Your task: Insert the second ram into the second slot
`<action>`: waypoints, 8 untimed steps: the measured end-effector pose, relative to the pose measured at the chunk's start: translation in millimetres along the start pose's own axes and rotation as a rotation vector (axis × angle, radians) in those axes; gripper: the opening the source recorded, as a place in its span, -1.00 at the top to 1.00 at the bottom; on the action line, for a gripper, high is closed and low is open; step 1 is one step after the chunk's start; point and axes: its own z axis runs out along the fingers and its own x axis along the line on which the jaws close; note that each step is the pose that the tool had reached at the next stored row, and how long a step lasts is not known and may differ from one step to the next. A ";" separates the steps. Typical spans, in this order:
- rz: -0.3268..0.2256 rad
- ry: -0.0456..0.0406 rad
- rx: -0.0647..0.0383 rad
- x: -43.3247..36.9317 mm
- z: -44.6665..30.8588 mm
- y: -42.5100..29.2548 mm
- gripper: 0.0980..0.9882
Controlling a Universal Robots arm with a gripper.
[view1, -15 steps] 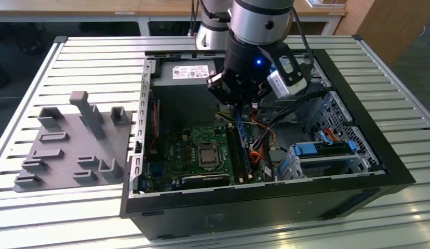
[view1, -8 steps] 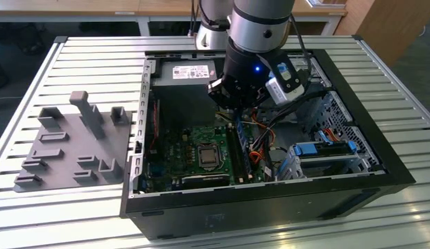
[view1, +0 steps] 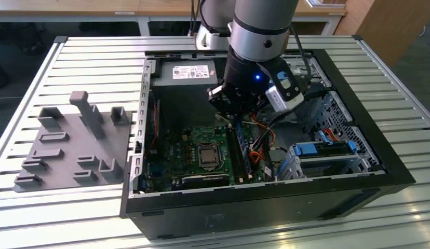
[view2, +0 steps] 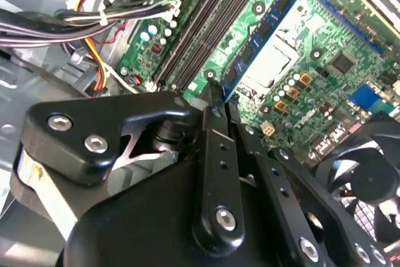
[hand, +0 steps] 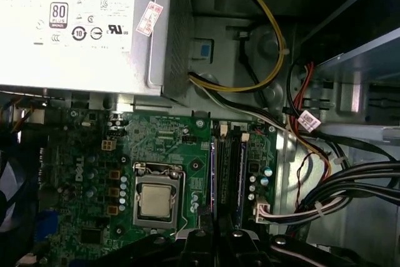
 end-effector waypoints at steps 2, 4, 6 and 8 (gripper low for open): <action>0.000 0.0000 0.000 -0.7 3.6 -0.1 0.90; 0.000 0.0000 0.000 -1.1 7.2 -0.1 0.90; 0.000 0.0000 0.000 -1.5 10.8 -0.1 0.90; 0.000 0.0000 0.000 -1.6 11.8 -0.2 0.90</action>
